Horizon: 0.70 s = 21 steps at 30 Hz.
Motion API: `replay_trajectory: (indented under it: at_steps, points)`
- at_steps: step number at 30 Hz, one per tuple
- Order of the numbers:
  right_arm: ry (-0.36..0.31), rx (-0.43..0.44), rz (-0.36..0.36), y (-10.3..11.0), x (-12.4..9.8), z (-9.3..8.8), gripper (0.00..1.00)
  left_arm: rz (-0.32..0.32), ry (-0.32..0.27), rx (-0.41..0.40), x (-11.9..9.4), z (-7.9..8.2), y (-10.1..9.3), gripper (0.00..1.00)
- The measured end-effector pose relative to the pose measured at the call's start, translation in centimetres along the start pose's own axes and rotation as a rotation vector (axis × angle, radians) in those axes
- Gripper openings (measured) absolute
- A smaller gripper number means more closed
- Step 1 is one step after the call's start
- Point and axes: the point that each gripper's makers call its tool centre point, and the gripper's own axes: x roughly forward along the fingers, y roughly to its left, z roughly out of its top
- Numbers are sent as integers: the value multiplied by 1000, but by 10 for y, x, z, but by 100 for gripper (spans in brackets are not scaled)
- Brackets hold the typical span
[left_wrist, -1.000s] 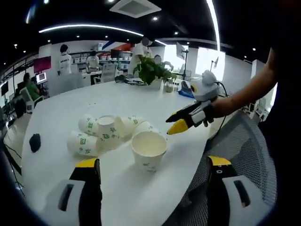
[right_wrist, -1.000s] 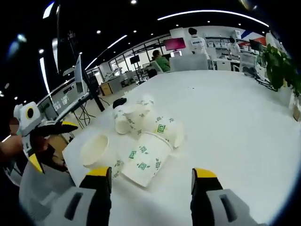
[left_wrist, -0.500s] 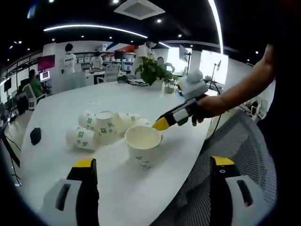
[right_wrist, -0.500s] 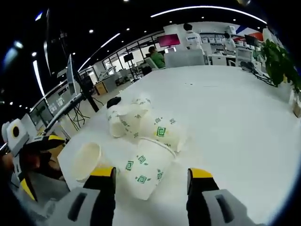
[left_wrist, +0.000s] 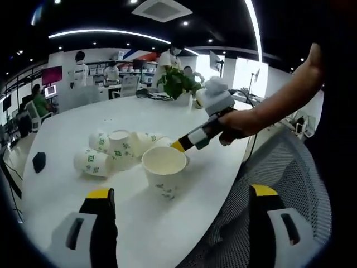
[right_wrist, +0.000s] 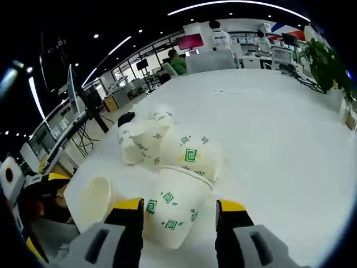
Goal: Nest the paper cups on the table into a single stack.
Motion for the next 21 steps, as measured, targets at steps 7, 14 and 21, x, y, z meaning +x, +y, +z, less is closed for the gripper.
replay_trajectory:
  at_steps: [7,14,21]
  points:
    - [24,33,3,3,5,-3,46,-10,10,-2,1,-3,-1,99]
    - [42,48,10,5,11,-4,42,-10,19,1,1,-5,-2,97]
    - [61,44,-2,1,7,-8,37,5,3,-1,0,-2,1,95]
